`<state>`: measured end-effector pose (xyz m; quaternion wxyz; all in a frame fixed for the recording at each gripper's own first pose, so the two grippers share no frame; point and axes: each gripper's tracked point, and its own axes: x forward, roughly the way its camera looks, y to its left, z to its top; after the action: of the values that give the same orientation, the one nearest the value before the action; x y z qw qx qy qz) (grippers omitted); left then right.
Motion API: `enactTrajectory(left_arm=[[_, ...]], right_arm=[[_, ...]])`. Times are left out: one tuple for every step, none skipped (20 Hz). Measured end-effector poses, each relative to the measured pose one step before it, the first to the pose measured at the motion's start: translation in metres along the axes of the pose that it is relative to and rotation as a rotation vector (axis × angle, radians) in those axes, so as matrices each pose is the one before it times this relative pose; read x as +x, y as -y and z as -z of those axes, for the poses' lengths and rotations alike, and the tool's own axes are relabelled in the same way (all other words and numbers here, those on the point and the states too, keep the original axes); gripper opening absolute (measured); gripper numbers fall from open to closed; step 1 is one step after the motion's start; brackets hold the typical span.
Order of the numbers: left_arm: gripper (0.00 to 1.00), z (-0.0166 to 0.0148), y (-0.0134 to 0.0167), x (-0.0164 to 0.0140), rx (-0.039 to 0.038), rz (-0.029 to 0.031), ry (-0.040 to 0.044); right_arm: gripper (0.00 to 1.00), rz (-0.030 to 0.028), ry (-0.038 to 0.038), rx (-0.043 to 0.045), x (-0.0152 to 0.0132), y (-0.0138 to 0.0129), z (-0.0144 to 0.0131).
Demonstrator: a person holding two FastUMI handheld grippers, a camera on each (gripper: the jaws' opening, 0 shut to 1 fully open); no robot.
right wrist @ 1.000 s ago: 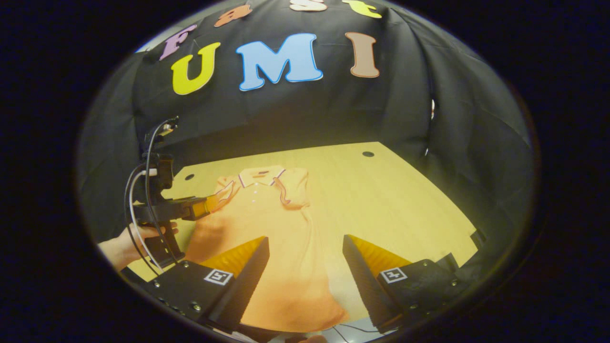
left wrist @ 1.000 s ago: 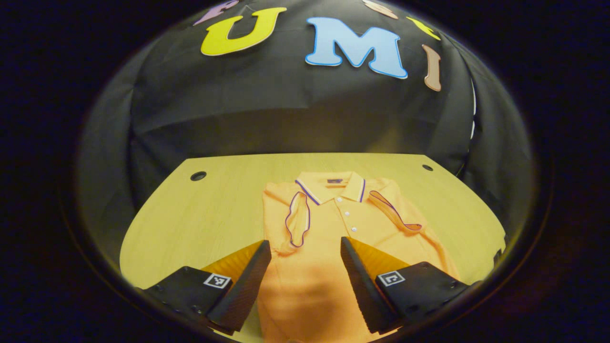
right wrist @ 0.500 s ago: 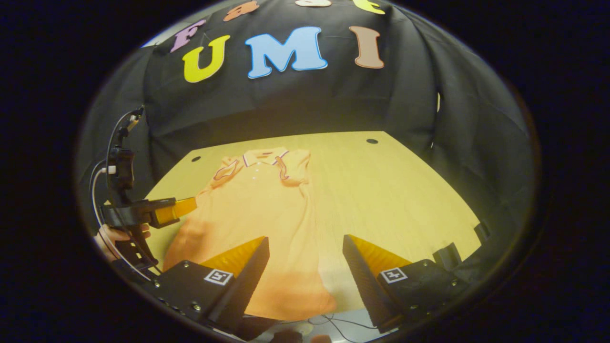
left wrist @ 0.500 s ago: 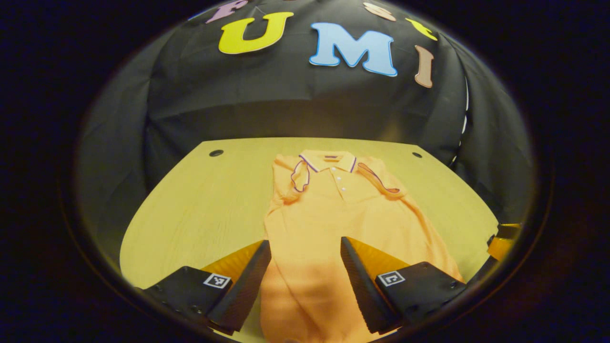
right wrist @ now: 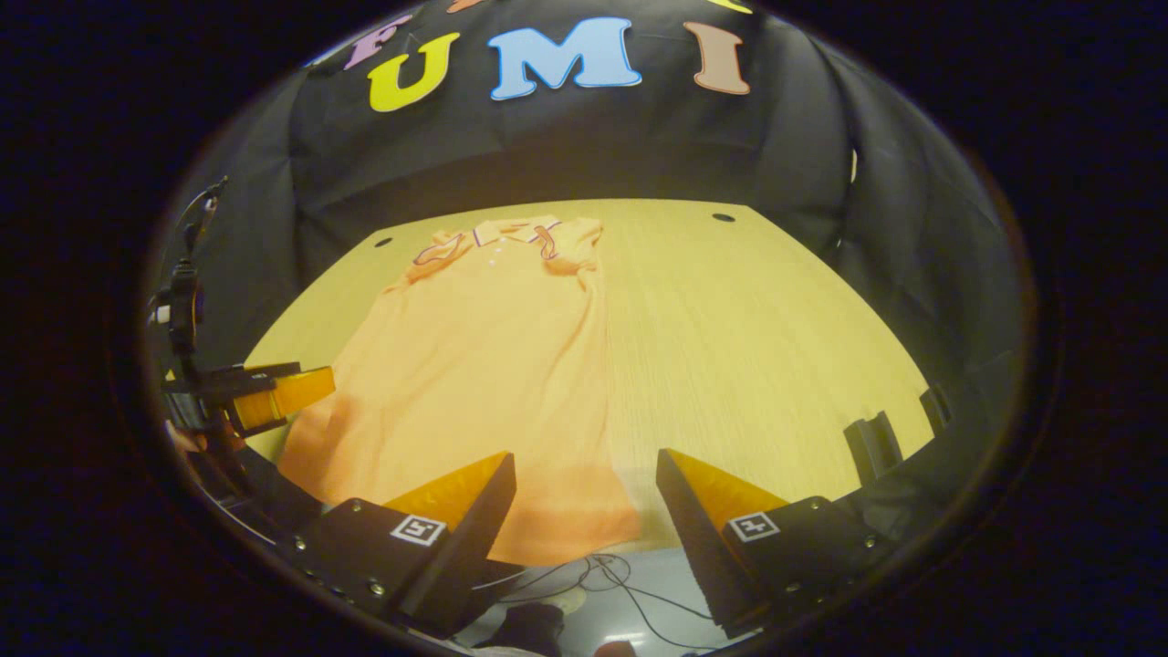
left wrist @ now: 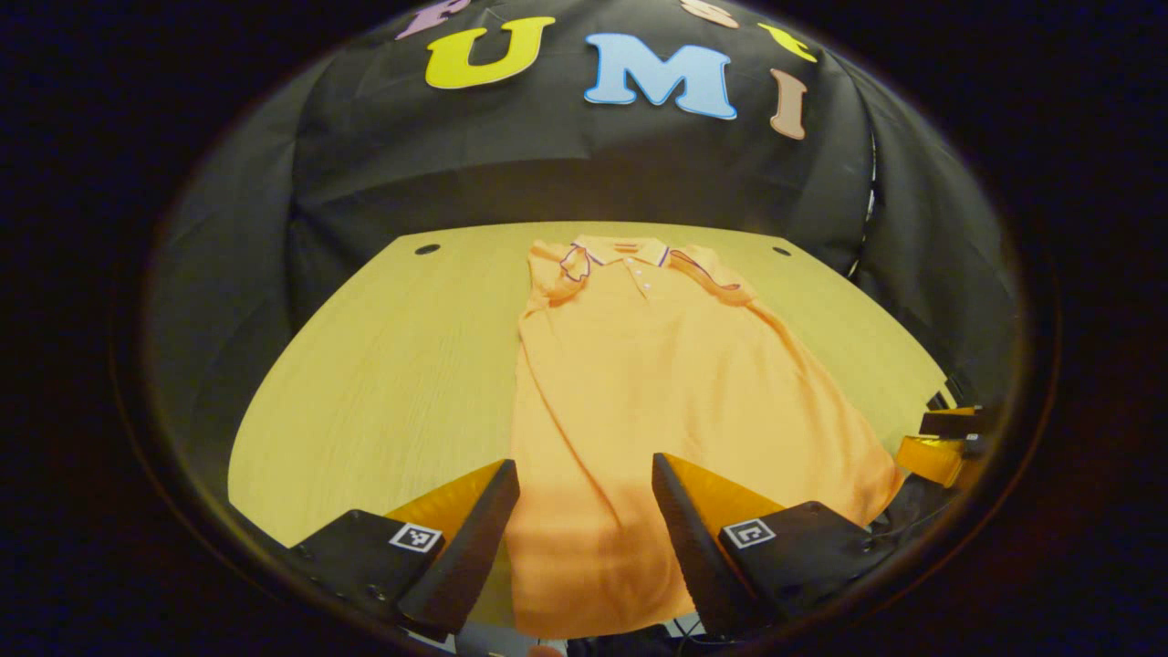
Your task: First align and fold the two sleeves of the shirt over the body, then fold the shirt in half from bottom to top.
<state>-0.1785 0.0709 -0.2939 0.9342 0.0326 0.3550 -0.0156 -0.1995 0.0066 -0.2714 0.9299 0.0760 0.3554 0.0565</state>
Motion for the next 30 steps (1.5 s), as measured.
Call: enactTrajectory(left_arm=[[0.95,0.00661,-0.0018,-0.00609,-0.00162,-0.00158,-0.00427],[0.96,0.00627,-0.00102,-0.00587,-0.00465,0.00151,-0.00537],[0.96,0.00642,-0.00004,-0.00526,-0.0041,0.00188,-0.00379],[0.96,0.00693,-0.00073,-0.00366,-0.00116,0.00065,-0.00323],[0.96,0.00656,-0.00084,-0.00482,0.00141,-0.00223,-0.00547],[0.96,0.00748,-0.00151,-0.00568,-0.00015,0.00185,-0.00339],[0.96,0.00616,-0.00135,-0.00402,-0.00143,-0.0011,-0.0059],[0.96,0.00573,-0.00075,-0.00311,-0.00246,-0.00024,-0.00275],[0.96,0.00462,-0.00193,-0.00385,-0.0041,-0.00082,-0.00572],[0.96,0.00543,-0.00126,-0.00329,-0.00555,0.00085,-0.00315],[0.96,0.00376,-0.00002,-0.00221,-0.00739,-0.00111,-0.00332],[0.95,0.00453,-0.0004,-0.00263,-0.00632,0.00173,-0.00308],[0.95,0.00311,0.00048,-0.00076,-0.00263,0.00254,-0.00052],[0.95,0.00334,0.00215,0.00043,0.0002,-0.00056,-0.00325],[0.95,0.00182,-0.0002,0.00122,0.00231,-0.00125,-0.00304],[0.95,0.00348,-0.00037,0.00009,0.00303,-0.00204,-0.00522],[0.96,0.00231,0.0011,0.00205,0.00158,-0.00098,-0.00605],[0.95,0.00167,0.00044,0.00152,0.00685,-0.00751,0.00256],[0.95,-0.00037,0.0018,0.00103,0.00766,-0.00036,0.00172],[0.95,0.00103,0.00238,0.00006,0.01175,-0.00409,0.0013],[0.95,0.00029,0.00173,0.00198,0.0141,-0.00302,-0.00356],[0.95,0.00114,0.00093,0.00202,0.01618,-0.01217,0.0018],[0.9,-0.00011,0.00261,0.00015,0.01128,0.00307,0.00431],[0.84,-0.00101,0.00572,0.00064,0.00113,0.0078,0.00577],[0.75,-0.00136,0.00078,0.00111,0.00316,-0.00395,0.00183],[0.63,0.0006,0.00164,0.00021,0.0018,0.00907,-0.00013],[0.59,-0.00143,0.00023,0.00169,-0.00686,-0.00542,0.0018],[0.41,-0.0017,-0.00002,0.00163,-0.0106,-0.0003,0.0049],[0.34,-0.00146,0.00001,0.00146,-0.01174,-0.00207,0.00688],[0.18,-0.00029,0.00044,0.0008,-0.01834,-0.00343,0.00254]], right_arm=[[0.96,-0.00098,-0.00883,-0.00173,0.00224,-0.00032,0.00451],[0.96,-0.00027,-0.00703,0.00036,0.00142,0.0004,0.00428],[0.96,0.00122,-0.00856,-0.00093,0.00111,0.00101,0.00497],[0.96,0.00124,-0.00823,-0.00311,0.00103,0.00162,0.00339],[0.97,0.00321,-0.00587,-0.00322,-0.00028,0.00058,0.00383],[0.96,0.00192,-0.00674,-0.00324,0.00252,0.00064,0.00256],[0.96,0.00076,-0.00749,-0.0021,0.00033,0.00005,0.0036],[0.96,-0.00126,-0.00756,-0.00075,0.00095,-0.0005,0.00228],[0.96,-0.00426,-0.00538,0.00001,0.0033,-0.00229,0.00329],[0.97,-0.00251,-0.00615,-0.00234,0.0021,-0.00158,0.00174],[0.96,-0.00006,-0.00428,-0.00515,0.00283,-0.00195,0.00209],[0.96,0.00045,0.00057,-0.00801,0.0025,-0.00137,-0.00013],[0.96,-0.00016,-0.00131,-0.00957,0.00077,-0.00129,0.0015],[0.96,-0.002,-0.00301,-0.00976,0.00168,-0.00126,0.0007],[0.96,-0.00225,-0.00343,-0.00907,0.00064,-0.00146,0.00202],[0.97,-0.00135,-0.00062,-0.00809,0.0006,-0.00136,0.00013],[0.97,0.00021,0.01153,-0.00351,0.00172,0.00006,-0.00061],[0.96,-0.00243,0.00006,-0.00165,-0.00057,0.00026,0.00037],[0.96,-0.00168,0.00518,0.00573,0.00033,-0.00016,-0.00055],[0.96,-0.00131,0.00519,0.00413,-0.00041,-0.00057,0.0],[0.96,-0.00068,0.00477,-0.00413,0.00065,-0.00025,0.00037],[0.96,-0.00901,0.00565,-0.00852,0.0003,-0.00175,-0.00152],[0.94,-0.00356,0.00336,-0.00137,-0.00043,-0.00402,0.00067],[0.77,0.00039,0.00356,-0.00245,-0.00088,-0.00162,-0.00059],[0.72,-0.00251,-0.00267,-0.00587,0.00303,0.00019,0.00296],[0.74,-0.00772,0.00056,-0.0011,0.00028,0.00035,-0.00116],[0.7,0.00804,0.00557,0.02592,-0.0008,0.0024,-0.00046],[0.38,-0.00034,0.00097,0.01766,0.00134,0.0011,-0.00032],[0.38,-0.00265,0.00434,-0.0031,-0.0019,-0.00175,0.00053],[0.38,-0.00545,0.00194,-0.00284,0.00473,-0.00081,0.01087]])
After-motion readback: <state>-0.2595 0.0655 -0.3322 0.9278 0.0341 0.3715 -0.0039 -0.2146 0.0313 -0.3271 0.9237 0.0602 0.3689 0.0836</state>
